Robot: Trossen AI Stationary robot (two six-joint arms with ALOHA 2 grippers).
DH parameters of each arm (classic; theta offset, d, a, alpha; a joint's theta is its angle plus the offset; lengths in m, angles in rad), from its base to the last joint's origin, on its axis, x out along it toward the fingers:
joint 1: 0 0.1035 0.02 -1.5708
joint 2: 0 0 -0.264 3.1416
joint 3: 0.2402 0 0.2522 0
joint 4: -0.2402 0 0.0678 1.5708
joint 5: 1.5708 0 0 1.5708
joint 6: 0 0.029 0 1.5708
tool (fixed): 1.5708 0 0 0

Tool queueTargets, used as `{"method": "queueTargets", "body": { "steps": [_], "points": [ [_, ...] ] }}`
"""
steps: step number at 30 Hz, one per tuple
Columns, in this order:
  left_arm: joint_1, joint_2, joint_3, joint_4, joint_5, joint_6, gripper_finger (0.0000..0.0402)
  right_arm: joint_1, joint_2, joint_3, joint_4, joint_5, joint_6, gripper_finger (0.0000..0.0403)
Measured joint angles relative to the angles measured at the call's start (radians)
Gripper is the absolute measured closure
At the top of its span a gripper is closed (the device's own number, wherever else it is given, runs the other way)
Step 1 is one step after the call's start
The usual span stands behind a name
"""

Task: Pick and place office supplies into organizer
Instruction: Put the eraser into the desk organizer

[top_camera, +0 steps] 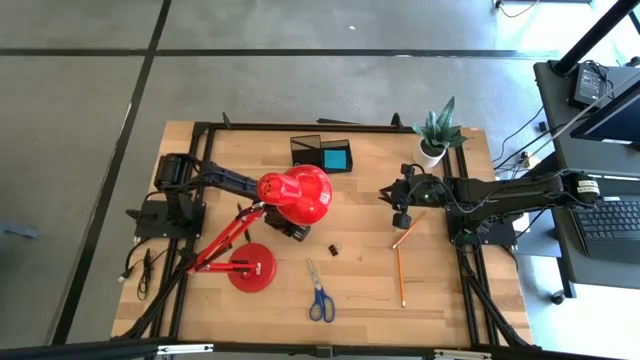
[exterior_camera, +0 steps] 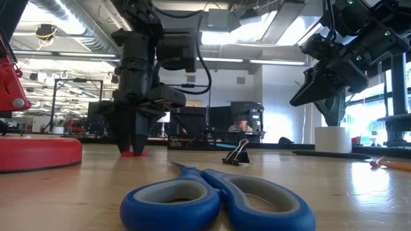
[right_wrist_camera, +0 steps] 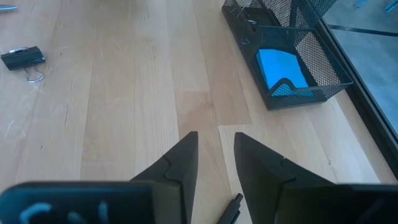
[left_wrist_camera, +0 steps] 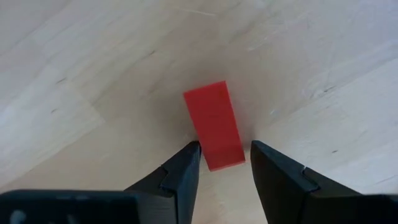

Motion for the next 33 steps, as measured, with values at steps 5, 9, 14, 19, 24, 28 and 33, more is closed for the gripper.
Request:
{"method": "queueTargets", "body": {
  "steps": [5, 9, 14, 19, 24, 28, 33],
  "points": [
    [-0.017, 0.024, 0.002, -0.007, -0.023, -0.044, 0.0269, 0.0, 0.0, 0.0, 0.001, 0.0, 0.0, 0.0295],
    [-0.022, 0.052, 0.009, -0.016, -0.025, -0.045, 0.0281, 0.0, 0.0, 0.0, 0.004, 0.0, 0.0, 0.0295],
    [-0.023, 0.046, 0.009, -0.02, -0.057, -0.046, 0.0299, 0.0, 0.0, 0.0, 0.004, 0.0, 0.0, 0.0295],
    [-0.023, 0.035, 0.004, -0.016, -0.086, 0.012, 0.0316, 0.0, 0.0, 0.0, 0.004, 0.0, 0.0, 0.0295],
    [-0.024, 0.034, 0.004, -0.014, -0.08, 0.122, 0.0326, 0.0, 0.0, 0.0, 0.004, 0.0, 0.0, 0.0295],
    [-0.024, 0.022, -0.001, -0.01, -0.08, 0.17, 0.0327, 0.0, 0.0, 0.0, 0.004, 0.0, 0.0, 0.0295],
    [-0.024, -0.015, -0.006, -0.001, -0.117, 0.23, 0.0327, 0.0, 0.0, 0.0, 0.005, 0.0, 0.0, 0.0295]
  ]
}}
